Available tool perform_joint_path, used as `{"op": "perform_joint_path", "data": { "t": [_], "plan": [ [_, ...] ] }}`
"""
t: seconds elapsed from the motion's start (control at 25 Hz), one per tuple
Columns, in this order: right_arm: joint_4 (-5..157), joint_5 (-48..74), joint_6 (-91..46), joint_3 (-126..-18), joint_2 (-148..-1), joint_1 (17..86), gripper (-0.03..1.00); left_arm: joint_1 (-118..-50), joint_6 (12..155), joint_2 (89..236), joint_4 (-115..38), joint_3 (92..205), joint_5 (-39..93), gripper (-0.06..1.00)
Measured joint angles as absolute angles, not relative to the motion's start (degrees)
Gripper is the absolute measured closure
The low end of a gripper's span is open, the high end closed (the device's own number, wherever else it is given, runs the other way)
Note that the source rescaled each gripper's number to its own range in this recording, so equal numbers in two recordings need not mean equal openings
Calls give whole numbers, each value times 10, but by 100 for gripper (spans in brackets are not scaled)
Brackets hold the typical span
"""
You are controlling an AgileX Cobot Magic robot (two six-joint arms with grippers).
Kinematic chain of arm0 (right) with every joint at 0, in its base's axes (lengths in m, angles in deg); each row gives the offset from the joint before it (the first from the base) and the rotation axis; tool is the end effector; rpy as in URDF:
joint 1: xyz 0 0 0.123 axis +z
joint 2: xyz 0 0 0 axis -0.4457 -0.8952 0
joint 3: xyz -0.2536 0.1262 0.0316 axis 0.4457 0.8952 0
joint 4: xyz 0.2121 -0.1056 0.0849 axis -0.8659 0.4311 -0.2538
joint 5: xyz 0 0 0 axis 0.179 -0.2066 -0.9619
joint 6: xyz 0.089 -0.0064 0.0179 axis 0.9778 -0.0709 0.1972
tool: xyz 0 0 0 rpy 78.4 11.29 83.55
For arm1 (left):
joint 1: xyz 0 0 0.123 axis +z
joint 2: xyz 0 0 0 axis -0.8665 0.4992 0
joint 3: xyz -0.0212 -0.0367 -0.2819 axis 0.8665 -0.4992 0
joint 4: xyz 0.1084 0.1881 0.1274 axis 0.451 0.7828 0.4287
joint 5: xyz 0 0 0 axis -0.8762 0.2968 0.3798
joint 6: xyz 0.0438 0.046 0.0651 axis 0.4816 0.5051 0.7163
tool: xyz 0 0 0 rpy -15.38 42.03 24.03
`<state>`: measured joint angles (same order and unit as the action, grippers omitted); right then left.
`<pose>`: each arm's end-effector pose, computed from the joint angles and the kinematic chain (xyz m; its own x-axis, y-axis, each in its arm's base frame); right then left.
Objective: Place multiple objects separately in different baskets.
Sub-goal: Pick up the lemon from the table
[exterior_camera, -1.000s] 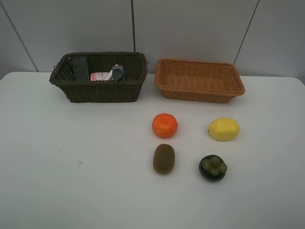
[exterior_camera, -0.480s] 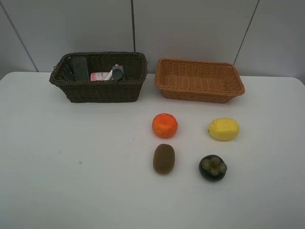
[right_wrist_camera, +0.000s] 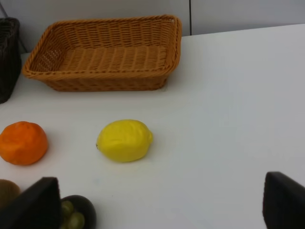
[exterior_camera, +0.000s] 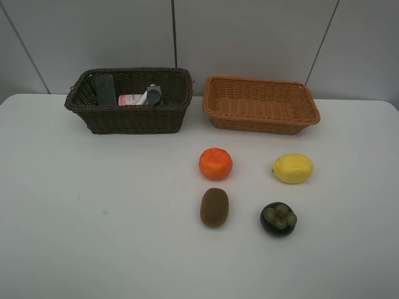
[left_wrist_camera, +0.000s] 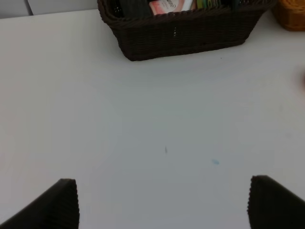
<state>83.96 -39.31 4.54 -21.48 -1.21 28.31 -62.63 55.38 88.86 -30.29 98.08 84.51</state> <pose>-0.0081 -0.0004 0.2819 -0.4444 0.0583 -0.8939 0.0001 0.9979 0.0650 -0.0082 -0.0072 0.2796 -0.4405 0.0791 -0.8942 0.1454 0.9892 0.0158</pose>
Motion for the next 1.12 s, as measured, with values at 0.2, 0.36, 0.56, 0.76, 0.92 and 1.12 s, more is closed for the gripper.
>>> {"op": "perform_joint_path", "data": {
  "t": [0.2, 0.36, 0.56, 0.76, 0.92, 1.12],
  "plan": [
    [840, -393, 45, -215, -12, 283, -3, -626, 554, 889, -303, 981, 845, 2],
    [840, -393, 45, -215, -13, 283, -3, -626, 554, 889, -303, 981, 845, 2],
    [847, -393, 45, -215, -111, 283, -3, -626, 554, 889, -303, 981, 845, 2],
    [849, -368, 45, -249, -321, 283, -3, -626, 554, 889, -303, 981, 845, 2],
    [849, -357, 45, -314, -519, 283, -3, -626, 554, 889, -303, 981, 845, 2],
    [846, -382, 19, -408, -732, 283, -3, -626, 554, 889, -303, 981, 845, 2]
  ]
}}
